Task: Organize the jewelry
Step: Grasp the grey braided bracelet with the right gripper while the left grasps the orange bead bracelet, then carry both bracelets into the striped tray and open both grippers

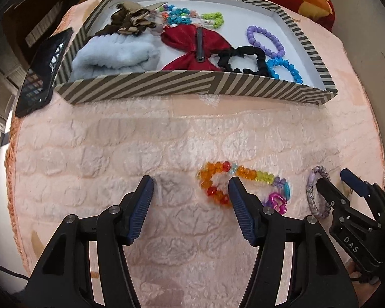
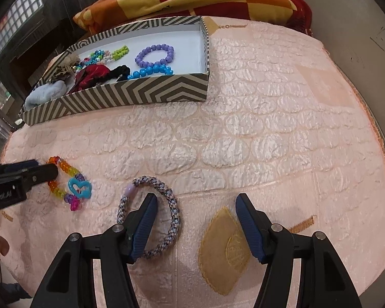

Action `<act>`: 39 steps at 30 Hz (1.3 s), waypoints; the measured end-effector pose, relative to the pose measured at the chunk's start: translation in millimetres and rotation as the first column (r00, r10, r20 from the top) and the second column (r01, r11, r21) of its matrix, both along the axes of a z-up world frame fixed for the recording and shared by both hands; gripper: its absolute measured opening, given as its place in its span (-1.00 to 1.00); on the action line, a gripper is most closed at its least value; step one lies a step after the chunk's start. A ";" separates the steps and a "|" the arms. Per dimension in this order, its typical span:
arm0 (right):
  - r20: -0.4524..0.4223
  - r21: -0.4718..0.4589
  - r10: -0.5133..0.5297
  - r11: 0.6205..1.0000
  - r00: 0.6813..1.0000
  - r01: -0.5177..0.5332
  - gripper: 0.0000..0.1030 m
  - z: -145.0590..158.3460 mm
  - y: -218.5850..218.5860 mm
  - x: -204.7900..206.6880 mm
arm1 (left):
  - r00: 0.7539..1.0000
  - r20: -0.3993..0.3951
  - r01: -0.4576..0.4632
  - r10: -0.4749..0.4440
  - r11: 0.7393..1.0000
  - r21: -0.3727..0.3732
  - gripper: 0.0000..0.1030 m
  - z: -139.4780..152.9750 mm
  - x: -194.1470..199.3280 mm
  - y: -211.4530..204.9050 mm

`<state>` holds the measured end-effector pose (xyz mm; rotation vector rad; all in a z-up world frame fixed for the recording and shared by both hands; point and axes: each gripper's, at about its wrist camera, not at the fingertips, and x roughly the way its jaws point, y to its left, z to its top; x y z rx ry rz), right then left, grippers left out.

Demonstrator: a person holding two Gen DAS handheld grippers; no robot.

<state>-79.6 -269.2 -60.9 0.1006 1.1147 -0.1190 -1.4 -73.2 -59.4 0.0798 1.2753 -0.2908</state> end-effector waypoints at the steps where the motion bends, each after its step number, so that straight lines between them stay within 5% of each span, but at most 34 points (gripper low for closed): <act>1: 0.008 -0.010 0.007 1.000 1.000 -0.007 -0.05 0.5 1.4 -0.3 | 1.000 0.009 0.009 -0.009 1.000 0.008 -0.10 0.5 0.9 -2.7; 3: 0.013 -0.038 0.018 0.999 1.000 -0.018 -0.35 2.7 3.2 -2.0 | 0.999 0.029 0.039 -0.040 0.998 0.041 -0.63 2.2 0.0 -6.5; 5: 0.005 -0.037 0.029 0.999 1.000 -0.029 -0.88 4.9 2.4 -1.4 | 0.998 0.030 0.053 -0.055 0.997 0.053 -0.76 3.1 0.2 -9.2; 11: 0.033 0.001 0.050 0.999 0.998 -0.050 -0.88 20.4 1.5 -1.5 | 0.998 -0.001 0.070 -0.069 0.998 0.008 -0.84 16.4 5.2 -10.6; 30: 0.156 0.074 0.040 0.996 0.987 -0.052 -0.88 84.4 -2.7 47.6 | 0.966 0.230 0.130 -0.122 0.991 -0.021 -0.84 132.8 43.2 -17.8; 39: 0.141 0.066 0.028 0.997 0.990 -0.037 -0.88 86.2 -2.3 100.4 | 0.951 0.251 0.185 -0.182 0.983 0.010 -0.84 139.2 82.4 -40.7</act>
